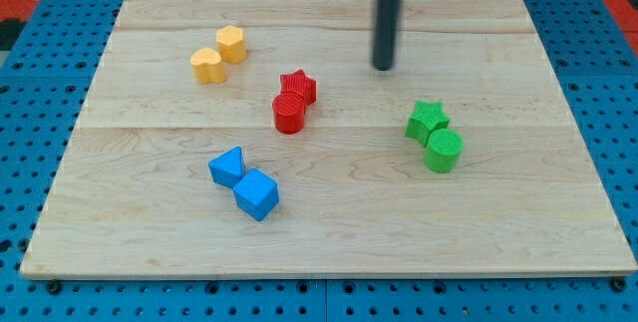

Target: Push the green blocks into the red blocks

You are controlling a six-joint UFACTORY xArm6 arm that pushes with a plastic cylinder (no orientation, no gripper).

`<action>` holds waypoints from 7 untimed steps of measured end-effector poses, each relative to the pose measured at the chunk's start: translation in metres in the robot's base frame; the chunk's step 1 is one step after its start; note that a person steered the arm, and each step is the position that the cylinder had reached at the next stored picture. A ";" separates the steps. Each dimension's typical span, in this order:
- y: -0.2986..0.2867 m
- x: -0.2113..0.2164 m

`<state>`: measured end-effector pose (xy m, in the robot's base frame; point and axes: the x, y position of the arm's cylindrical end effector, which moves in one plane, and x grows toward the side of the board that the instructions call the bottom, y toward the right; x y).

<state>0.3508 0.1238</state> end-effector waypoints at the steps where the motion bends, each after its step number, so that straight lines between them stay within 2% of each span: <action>1: 0.095 0.057; 2: 0.073 0.107; 3: 0.004 0.100; 4: -0.063 0.065; 5: -0.055 0.051; 6: 0.063 0.076; 7: 0.073 0.140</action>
<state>0.4911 0.1969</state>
